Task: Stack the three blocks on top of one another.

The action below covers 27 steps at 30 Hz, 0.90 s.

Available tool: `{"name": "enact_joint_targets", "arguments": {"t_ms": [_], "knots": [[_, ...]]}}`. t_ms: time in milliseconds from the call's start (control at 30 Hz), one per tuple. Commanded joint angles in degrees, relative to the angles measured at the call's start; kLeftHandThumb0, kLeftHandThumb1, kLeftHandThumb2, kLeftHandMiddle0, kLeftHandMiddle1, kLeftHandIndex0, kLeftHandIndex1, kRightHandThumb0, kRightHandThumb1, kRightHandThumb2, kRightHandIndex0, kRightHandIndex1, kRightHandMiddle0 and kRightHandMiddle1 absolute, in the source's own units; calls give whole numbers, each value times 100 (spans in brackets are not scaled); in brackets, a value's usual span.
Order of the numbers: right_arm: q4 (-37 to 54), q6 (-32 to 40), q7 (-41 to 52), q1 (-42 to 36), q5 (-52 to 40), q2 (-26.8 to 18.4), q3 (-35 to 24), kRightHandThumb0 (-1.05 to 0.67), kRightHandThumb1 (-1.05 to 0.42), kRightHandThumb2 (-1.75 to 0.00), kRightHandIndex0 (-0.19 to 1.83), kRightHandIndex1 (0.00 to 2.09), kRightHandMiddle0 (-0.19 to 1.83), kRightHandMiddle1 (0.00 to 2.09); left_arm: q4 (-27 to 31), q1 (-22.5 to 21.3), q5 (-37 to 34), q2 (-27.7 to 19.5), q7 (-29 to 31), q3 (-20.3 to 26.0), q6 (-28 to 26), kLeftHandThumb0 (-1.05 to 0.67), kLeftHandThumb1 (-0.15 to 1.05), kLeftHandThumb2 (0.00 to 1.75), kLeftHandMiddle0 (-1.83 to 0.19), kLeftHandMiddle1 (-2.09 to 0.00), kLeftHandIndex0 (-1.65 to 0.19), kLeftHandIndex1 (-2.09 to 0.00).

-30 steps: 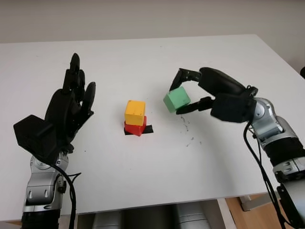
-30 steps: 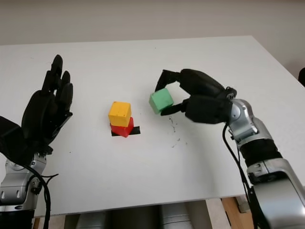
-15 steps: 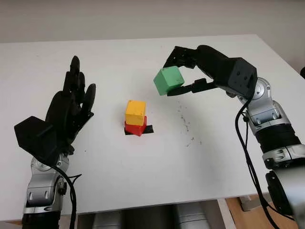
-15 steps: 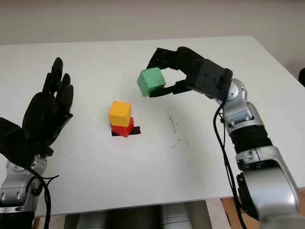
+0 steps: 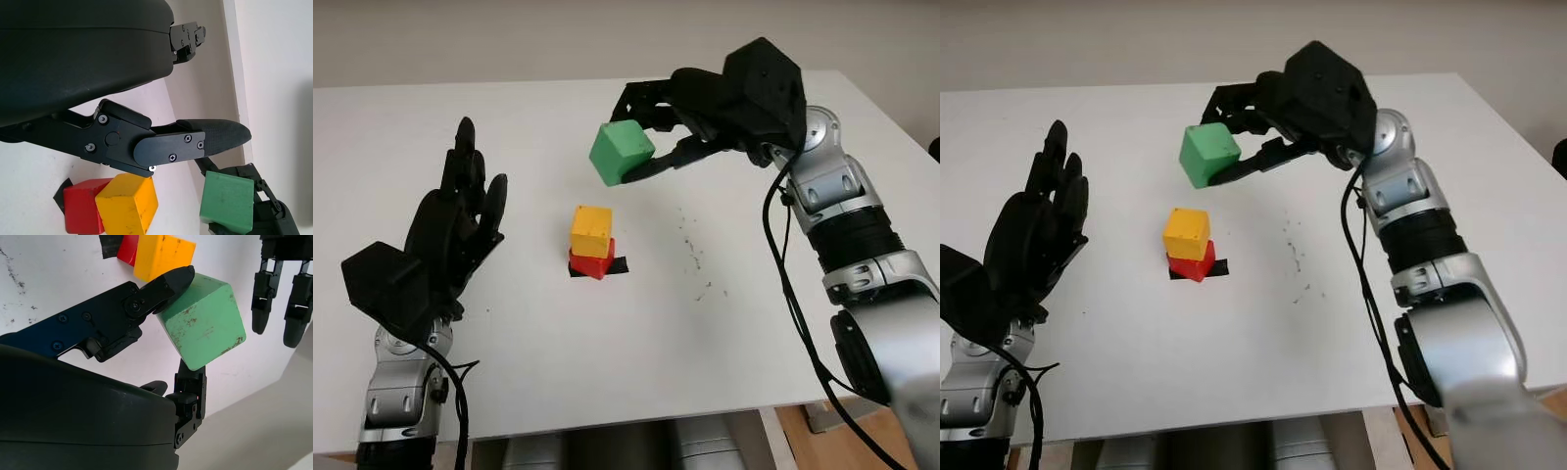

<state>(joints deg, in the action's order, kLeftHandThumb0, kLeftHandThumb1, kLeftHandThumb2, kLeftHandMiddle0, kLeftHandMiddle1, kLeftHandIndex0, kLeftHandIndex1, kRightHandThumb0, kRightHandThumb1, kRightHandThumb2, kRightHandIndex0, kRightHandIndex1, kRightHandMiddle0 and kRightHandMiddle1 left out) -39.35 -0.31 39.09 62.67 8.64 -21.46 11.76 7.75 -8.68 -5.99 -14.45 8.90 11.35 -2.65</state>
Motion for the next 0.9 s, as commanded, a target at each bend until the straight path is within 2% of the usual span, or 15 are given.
{"name": "enact_joint_targets", "arguments": {"t_ms": [0, 400, 867], "knots": [[-136, -107, 68, 238, 22, 102, 56, -44, -88, -5, 35, 27, 40, 161, 136, 35, 20, -37, -13, -3, 6, -78, 105, 58, 19, -1, 19, -5], [-694, -327, 146, 440, 234, 393, 204, -44, -86, -5, 40, 25, 44, 159, 148, 47, 15, -9, -4, -18, -7, -80, 105, 56, 19, 0, 19, -4], [-824, -361, 329, 427, 330, 440, 278, -47, -87, -5, 37, 20, 42, 160, 140, 37, 13, -23, 34, -26, 34, -80, 105, 55, 19, 0, 19, -4]]}}
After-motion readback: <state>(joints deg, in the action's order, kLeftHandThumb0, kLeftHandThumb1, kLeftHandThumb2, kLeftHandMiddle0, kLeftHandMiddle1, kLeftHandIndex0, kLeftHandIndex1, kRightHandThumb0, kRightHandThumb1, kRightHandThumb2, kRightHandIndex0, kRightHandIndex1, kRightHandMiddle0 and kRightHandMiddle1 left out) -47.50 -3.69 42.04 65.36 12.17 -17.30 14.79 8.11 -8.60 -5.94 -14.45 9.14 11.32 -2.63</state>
